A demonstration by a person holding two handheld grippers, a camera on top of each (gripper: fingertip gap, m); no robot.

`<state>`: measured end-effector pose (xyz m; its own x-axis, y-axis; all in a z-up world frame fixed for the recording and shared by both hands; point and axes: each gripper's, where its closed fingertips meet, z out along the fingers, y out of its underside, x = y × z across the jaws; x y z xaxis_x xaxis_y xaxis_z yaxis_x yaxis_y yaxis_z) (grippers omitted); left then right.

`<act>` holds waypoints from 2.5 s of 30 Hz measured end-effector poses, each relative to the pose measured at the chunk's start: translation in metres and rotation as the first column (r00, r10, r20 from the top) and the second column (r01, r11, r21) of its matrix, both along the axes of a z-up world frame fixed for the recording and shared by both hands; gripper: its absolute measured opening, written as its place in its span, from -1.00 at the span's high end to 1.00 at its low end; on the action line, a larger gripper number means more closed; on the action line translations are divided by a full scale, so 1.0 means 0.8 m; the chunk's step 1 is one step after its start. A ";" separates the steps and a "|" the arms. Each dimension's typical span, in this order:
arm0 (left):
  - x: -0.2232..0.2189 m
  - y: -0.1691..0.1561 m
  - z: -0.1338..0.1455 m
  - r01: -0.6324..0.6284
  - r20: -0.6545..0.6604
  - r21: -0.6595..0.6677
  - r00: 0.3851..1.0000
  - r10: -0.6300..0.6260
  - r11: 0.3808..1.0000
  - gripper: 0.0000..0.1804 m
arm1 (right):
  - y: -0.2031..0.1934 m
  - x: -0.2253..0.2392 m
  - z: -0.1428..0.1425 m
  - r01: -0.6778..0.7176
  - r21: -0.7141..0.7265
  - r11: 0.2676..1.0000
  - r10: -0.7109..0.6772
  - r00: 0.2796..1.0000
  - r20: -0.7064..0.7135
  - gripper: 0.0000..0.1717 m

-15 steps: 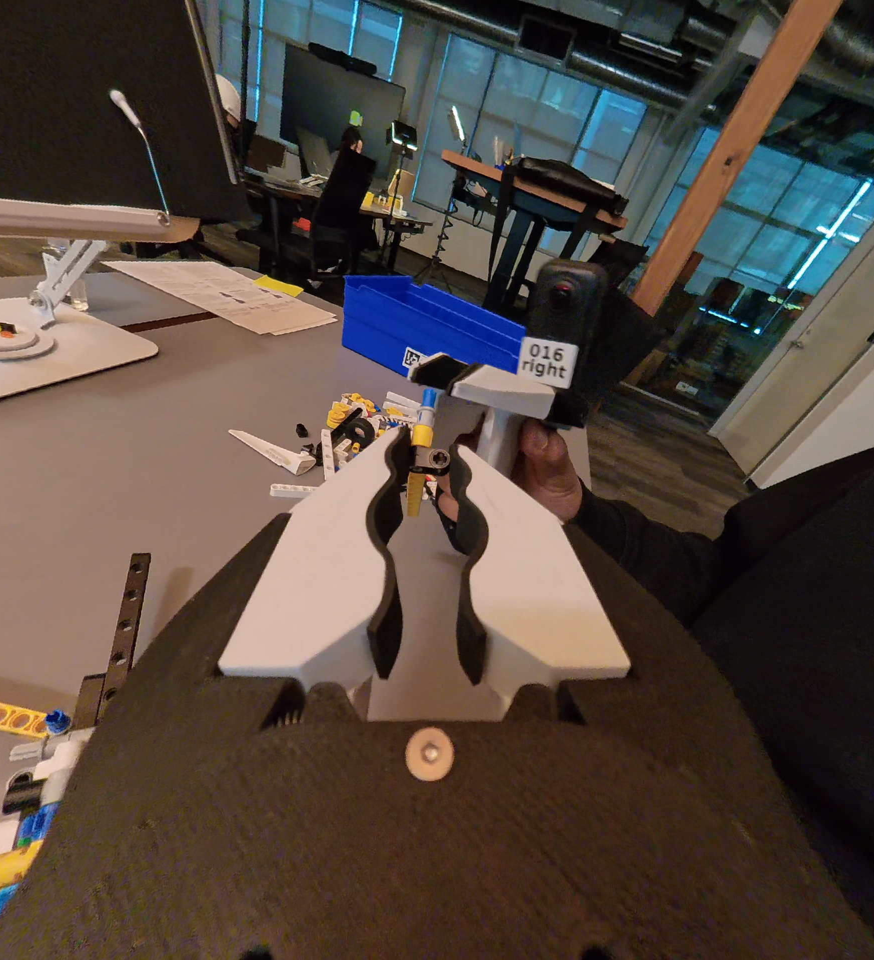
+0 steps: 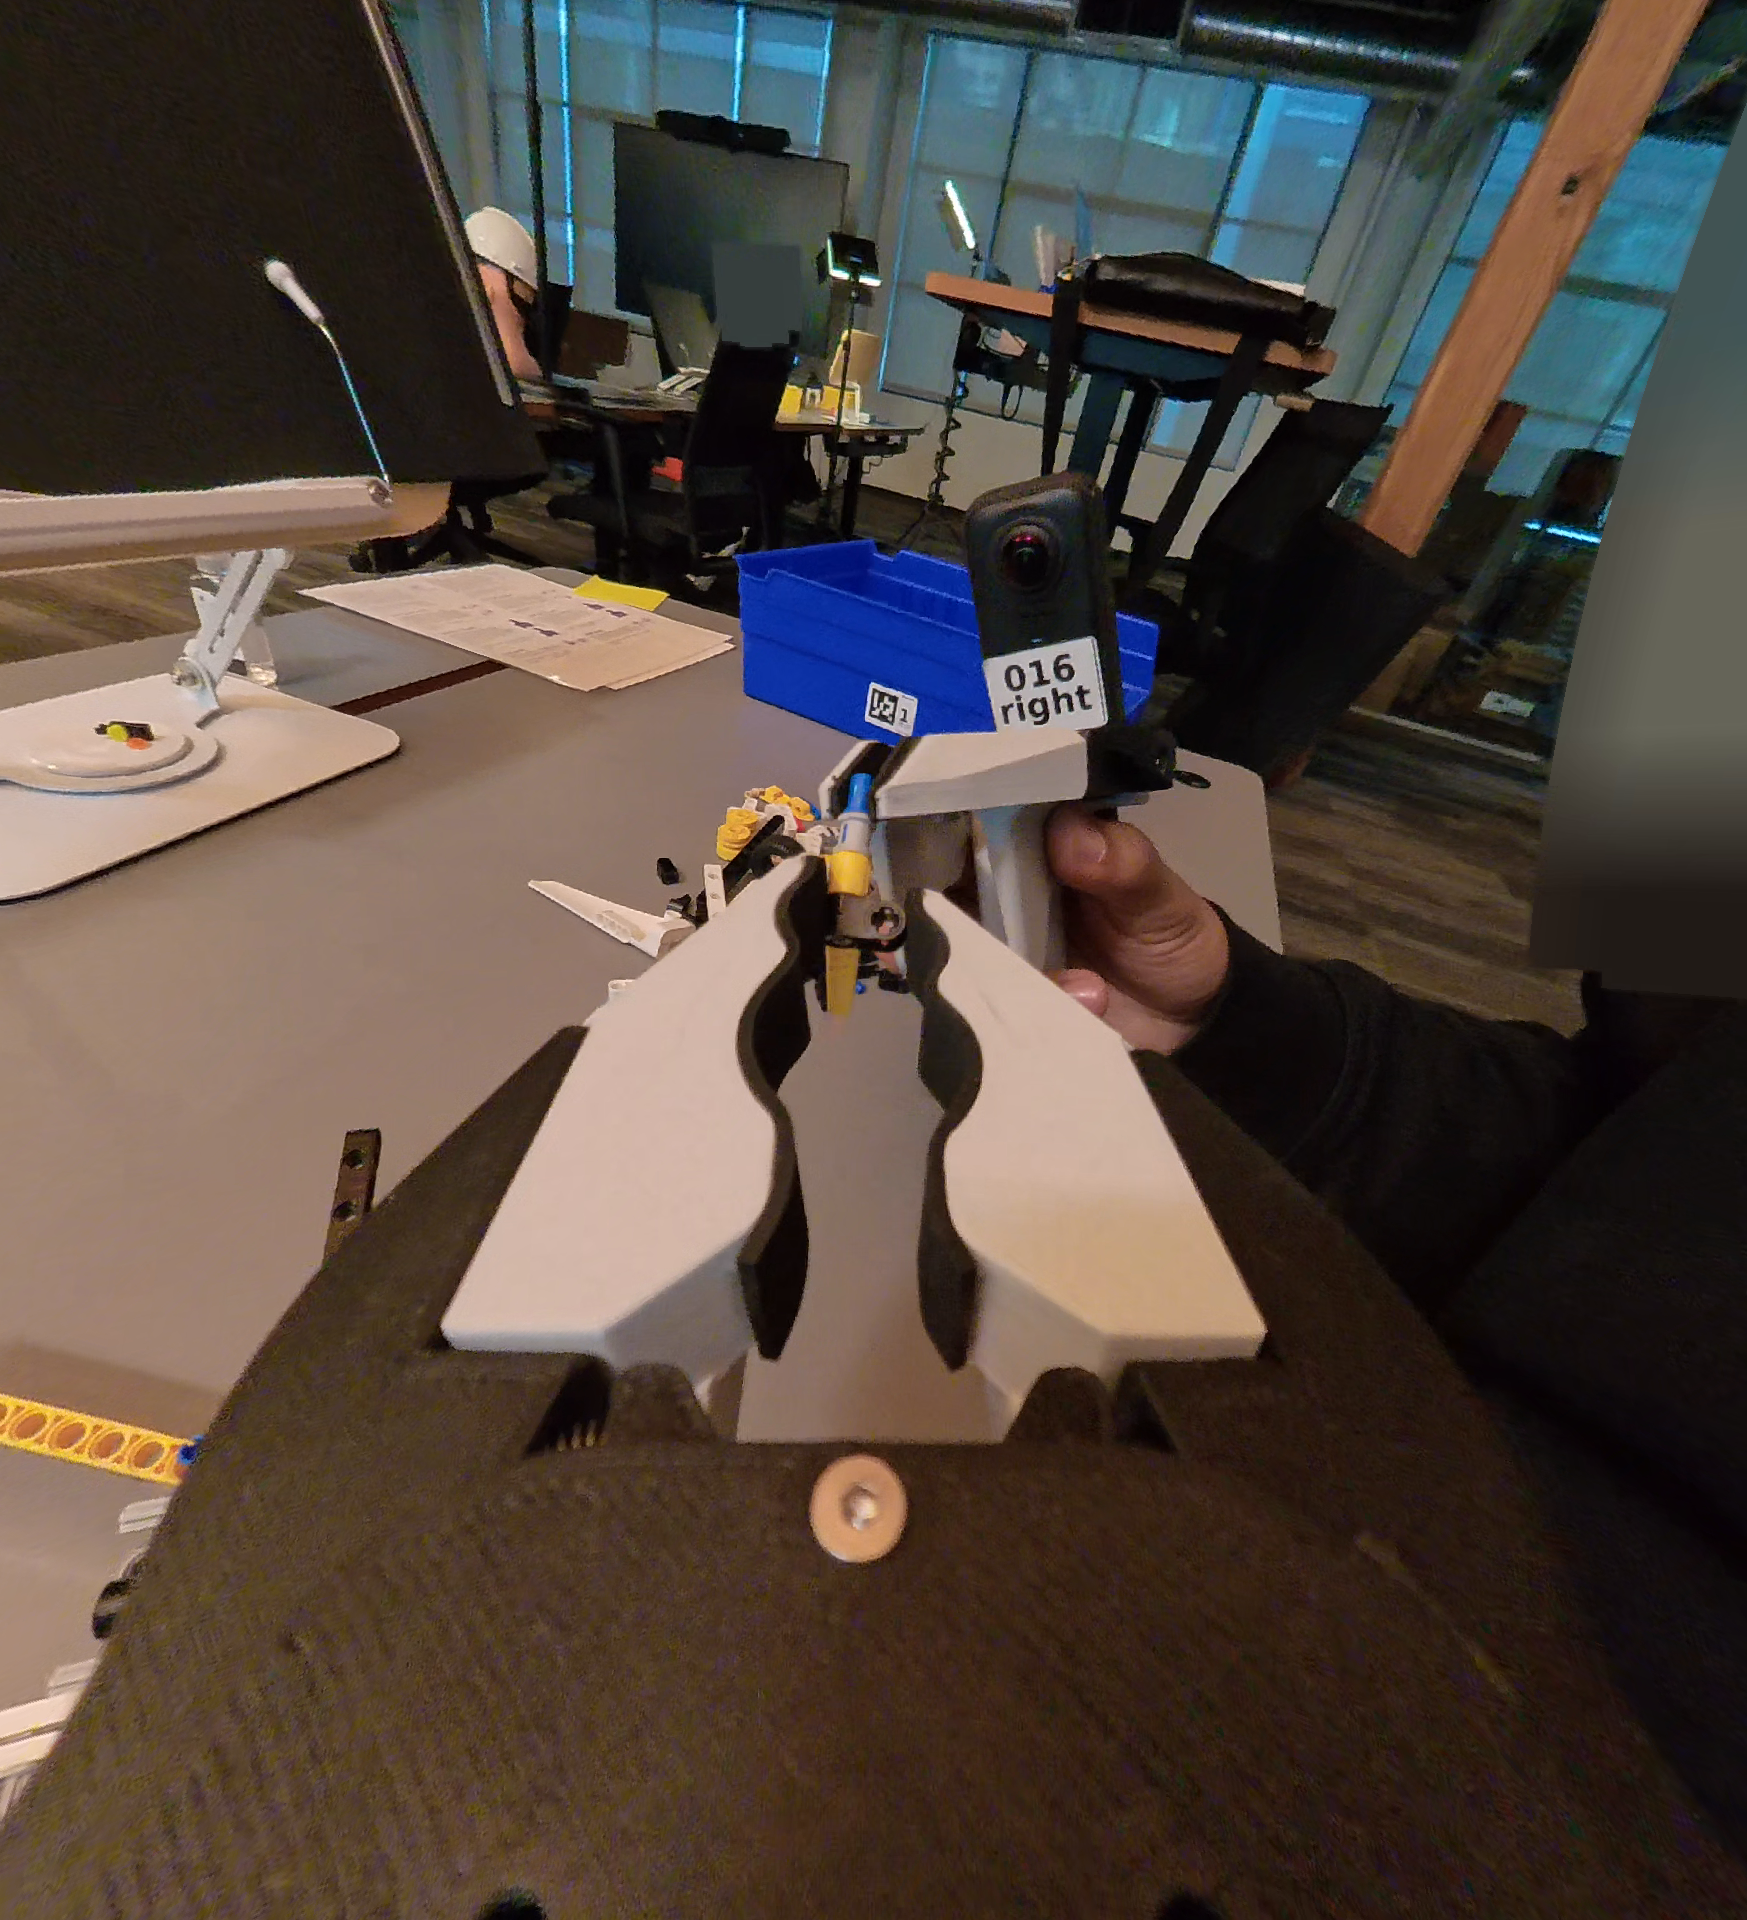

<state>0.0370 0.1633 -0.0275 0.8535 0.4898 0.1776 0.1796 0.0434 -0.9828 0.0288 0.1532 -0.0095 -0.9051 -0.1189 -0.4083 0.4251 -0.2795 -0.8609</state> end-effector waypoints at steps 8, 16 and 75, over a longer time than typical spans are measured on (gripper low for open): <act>0.000 -0.005 0.010 0.046 0.088 0.149 0.994 -0.060 0.988 0.86 | -0.002 -0.003 -0.011 0.028 0.080 0.996 -0.025 0.999 -0.039 0.73; 0.011 0.000 0.001 0.160 0.171 0.180 0.966 -0.192 0.970 0.86 | -0.001 0.014 -0.020 -0.072 0.131 0.989 0.079 0.996 -0.048 0.87; 0.015 0.025 0.033 0.078 0.041 0.331 0.994 -0.097 0.941 0.91 | 0.023 0.022 0.010 -0.137 -0.071 0.988 0.140 0.989 0.036 0.92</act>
<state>0.0492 0.1833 -0.0011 0.8745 0.3200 0.3646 0.2516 0.3434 -0.9049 0.0463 0.1712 -0.0011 -0.8608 -0.2708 -0.4308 0.4978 -0.2724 -0.8234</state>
